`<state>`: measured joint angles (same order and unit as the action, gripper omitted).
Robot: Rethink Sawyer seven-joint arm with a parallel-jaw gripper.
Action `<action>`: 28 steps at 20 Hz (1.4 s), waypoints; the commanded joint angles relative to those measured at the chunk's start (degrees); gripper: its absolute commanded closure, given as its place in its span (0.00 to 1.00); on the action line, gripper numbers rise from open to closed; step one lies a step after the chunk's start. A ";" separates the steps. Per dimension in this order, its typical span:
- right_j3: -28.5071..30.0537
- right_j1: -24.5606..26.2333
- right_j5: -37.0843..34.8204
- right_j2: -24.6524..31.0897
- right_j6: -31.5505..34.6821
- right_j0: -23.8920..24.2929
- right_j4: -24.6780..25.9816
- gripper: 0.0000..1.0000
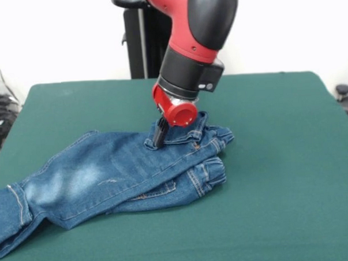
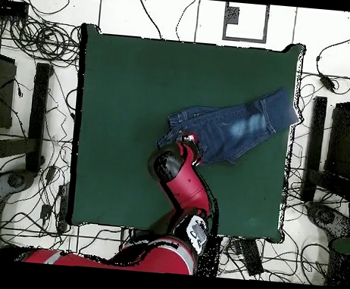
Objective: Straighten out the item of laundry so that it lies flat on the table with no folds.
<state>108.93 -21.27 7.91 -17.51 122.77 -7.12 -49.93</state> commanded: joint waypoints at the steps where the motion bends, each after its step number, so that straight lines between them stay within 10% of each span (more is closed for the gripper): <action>1: 0.51 2.17 1.77 4.06 11.77 -0.64 1.28 1.00; 28: 14.97 -11.85 -3.08 7.08 13.66 0.94 4.74 1.00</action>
<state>114.01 -28.48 8.33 -17.67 122.77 -7.36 -48.18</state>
